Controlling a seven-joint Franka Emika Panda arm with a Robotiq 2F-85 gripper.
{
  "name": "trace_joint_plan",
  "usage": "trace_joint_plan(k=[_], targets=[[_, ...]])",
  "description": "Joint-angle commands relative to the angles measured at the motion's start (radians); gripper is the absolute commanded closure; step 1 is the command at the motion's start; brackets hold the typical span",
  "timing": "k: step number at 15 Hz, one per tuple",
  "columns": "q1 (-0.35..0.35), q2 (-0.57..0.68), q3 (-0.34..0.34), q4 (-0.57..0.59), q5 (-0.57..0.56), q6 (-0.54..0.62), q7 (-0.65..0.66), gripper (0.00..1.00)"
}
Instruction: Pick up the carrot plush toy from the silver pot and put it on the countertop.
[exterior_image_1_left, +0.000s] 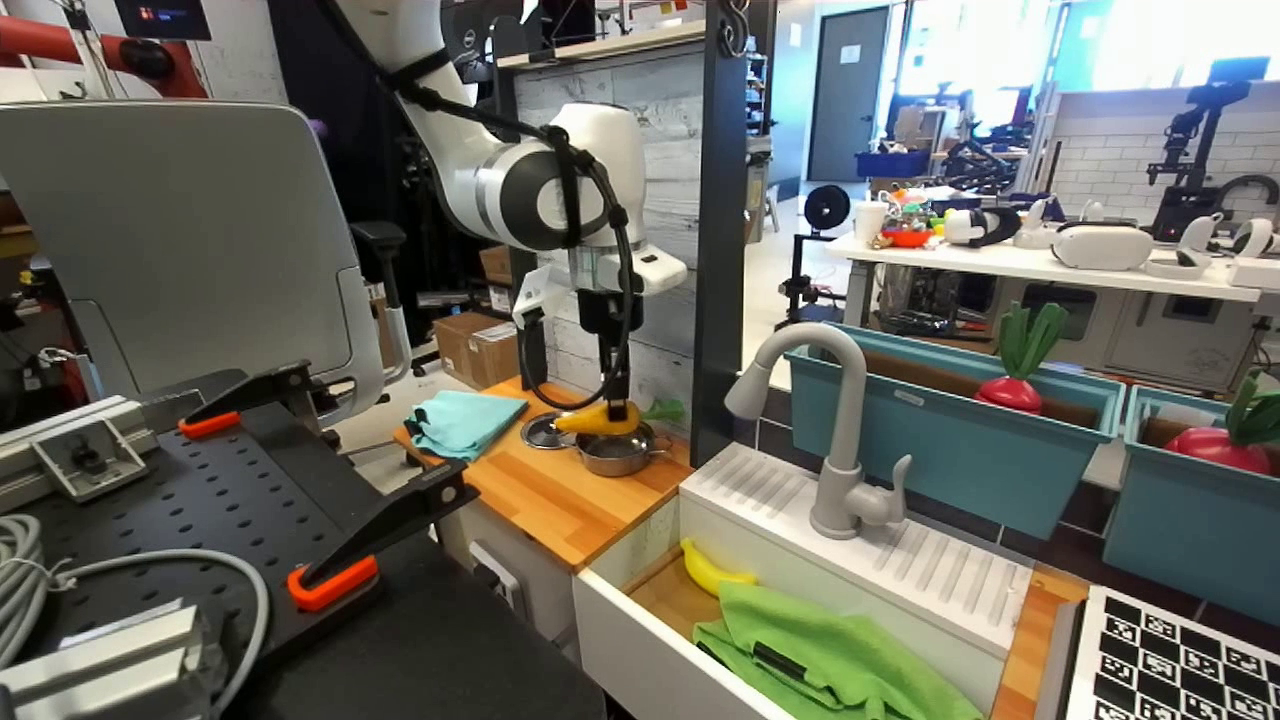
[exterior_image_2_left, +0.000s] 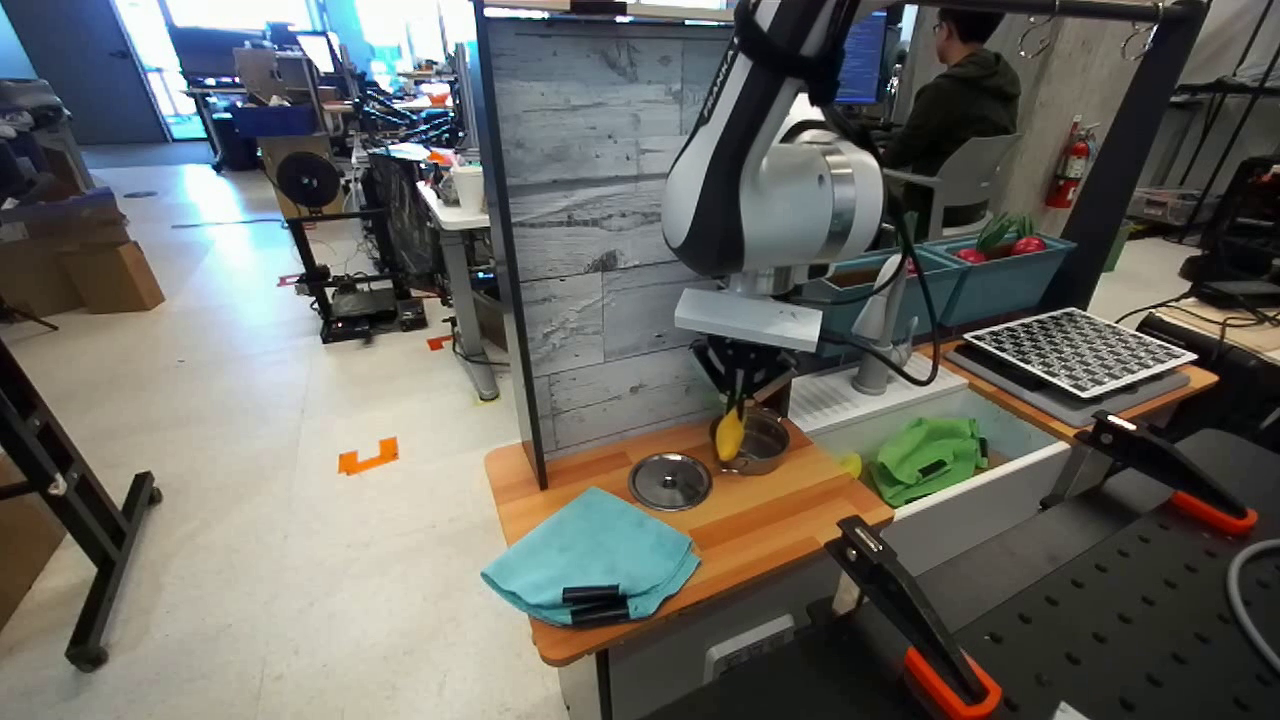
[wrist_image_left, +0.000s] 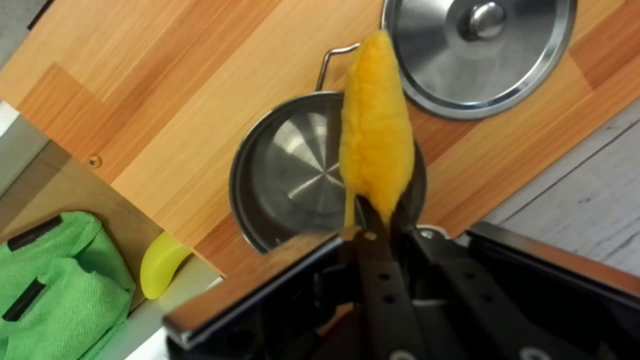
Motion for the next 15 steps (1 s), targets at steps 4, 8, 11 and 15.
trace_joint_plan(k=[4,8,11,15], targets=[[0.102,-0.196,-0.026,-0.271,-0.064,0.128,-0.044,0.98],[0.169,-0.236,-0.035,-0.333,-0.113,0.147,-0.048,0.98],[0.213,-0.214,-0.039,-0.328,-0.144,0.136,-0.039,0.98],[0.257,-0.174,-0.044,-0.322,-0.169,0.137,-0.04,0.98]])
